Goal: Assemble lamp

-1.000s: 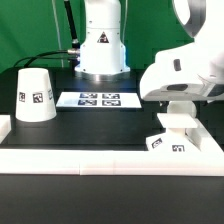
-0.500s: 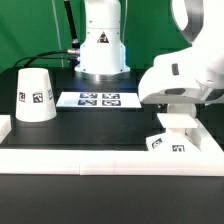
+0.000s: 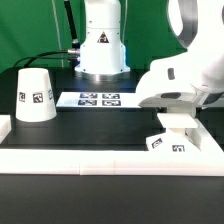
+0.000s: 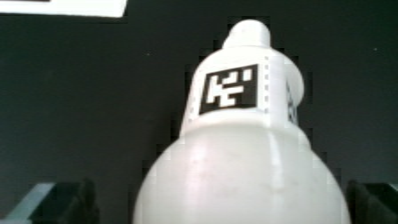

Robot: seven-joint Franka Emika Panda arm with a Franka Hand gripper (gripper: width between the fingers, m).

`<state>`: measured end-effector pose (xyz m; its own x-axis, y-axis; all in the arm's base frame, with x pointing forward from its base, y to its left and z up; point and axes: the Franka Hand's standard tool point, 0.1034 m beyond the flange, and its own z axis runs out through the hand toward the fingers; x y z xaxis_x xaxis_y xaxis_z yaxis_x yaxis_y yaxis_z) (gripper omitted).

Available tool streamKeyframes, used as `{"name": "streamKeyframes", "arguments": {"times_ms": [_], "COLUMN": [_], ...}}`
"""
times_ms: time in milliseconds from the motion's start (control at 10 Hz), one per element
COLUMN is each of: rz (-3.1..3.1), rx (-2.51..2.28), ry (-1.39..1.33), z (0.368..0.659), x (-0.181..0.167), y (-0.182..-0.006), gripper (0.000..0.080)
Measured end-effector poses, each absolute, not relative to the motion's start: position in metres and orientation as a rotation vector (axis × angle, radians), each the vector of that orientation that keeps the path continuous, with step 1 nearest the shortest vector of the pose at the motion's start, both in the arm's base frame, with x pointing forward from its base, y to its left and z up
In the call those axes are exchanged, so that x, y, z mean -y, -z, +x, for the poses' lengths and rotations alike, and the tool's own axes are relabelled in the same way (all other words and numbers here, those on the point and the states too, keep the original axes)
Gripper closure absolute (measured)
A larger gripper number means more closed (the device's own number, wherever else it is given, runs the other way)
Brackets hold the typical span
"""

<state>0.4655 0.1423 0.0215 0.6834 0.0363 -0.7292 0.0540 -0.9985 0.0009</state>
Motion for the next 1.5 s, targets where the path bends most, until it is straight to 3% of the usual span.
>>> {"name": "streamKeyframes", "arguments": {"times_ms": [400, 500, 600, 1100, 1300, 1500], "rz": [2.851, 2.841, 2.84, 2.842, 2.864, 2.88], "rx": [-0.066, -0.049, -0.048, -0.047, -0.114, -0.147], "ry": [1.25, 1.254, 1.255, 1.255, 1.256, 1.269], "z": [0.456, 0.455, 0.454, 0.455, 0.46, 0.466], "x": [-0.14, -0.141, -0.141, -0.14, -0.134, -0.127], "y": [-0.012, -0.01, -0.01, -0.01, -0.019, -0.04], "gripper": [0.0101, 0.0136, 0.0226, 0.0225, 0.0225, 0.0223]}}
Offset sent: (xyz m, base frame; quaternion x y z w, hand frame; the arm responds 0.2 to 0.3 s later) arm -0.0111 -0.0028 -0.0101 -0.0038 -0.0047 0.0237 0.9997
